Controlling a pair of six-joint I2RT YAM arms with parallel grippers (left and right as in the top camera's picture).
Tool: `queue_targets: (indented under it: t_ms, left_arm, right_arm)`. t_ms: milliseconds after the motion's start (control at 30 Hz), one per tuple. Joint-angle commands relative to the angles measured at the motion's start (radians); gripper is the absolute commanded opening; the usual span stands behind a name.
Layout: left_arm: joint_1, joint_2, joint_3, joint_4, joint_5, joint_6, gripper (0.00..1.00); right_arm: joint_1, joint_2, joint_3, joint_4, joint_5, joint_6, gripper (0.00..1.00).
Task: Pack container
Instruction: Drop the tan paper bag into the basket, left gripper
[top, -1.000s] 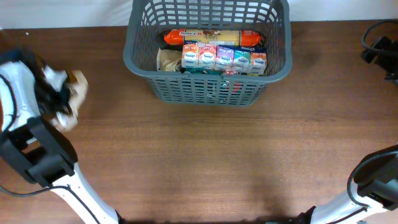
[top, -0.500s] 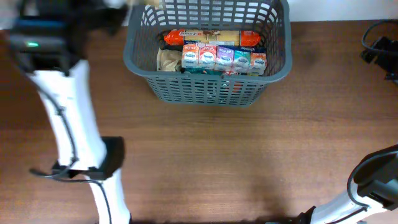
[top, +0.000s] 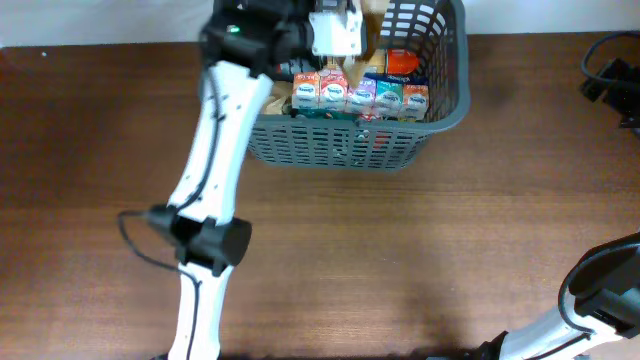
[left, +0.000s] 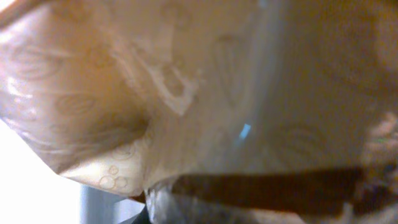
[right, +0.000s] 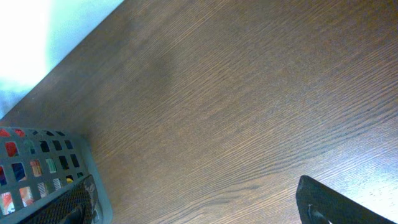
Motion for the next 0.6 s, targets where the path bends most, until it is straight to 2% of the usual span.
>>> queue_targets:
  t_ms: [0, 167, 200, 233, 267, 300, 500, 567]
  left_arm:
    - [-0.003, 0.041, -0.014, 0.005, -0.050, -0.025, 0.02]
    - [0.003, 0.089, -0.014, 0.003, -0.067, -0.103, 0.02]
    - [0.003, 0.092, -0.014, 0.003, -0.085, -0.121, 0.06]
    - [0.003, 0.092, -0.014, 0.003, -0.098, -0.127, 0.22]
    - [0.003, 0.091, -0.014, 0.001, -0.116, -0.131, 0.49]
    - [0.003, 0.084, -0.011, 0.003, -0.142, -0.152, 0.99]
    - [0.000, -0.002, 0.063, 0.005, -0.304, -0.378, 0.99]
    - [0.008, -0.062, 0.068, 0.002, -0.381, -0.413, 0.99]
  right_arm:
    - [0.003, -0.008, -0.003, 0.000, -0.005, 0.008, 0.99]
    - [0.003, -0.008, -0.003, 0.000, -0.005, 0.008, 0.99]
    - [0.003, -0.008, -0.003, 0.000, -0.005, 0.008, 0.99]
    - [0.003, -0.008, -0.003, 0.000, -0.005, 0.008, 0.99]
    - [0.003, -0.008, -0.003, 0.000, -0.005, 0.008, 0.99]
    - [0.003, -0.008, -0.003, 0.000, -0.005, 0.008, 0.99]
    - [0.003, -0.008, -0.003, 0.000, -0.005, 0.008, 0.99]
    - [0.003, -0.008, -0.003, 0.000, -0.005, 0.008, 0.99]
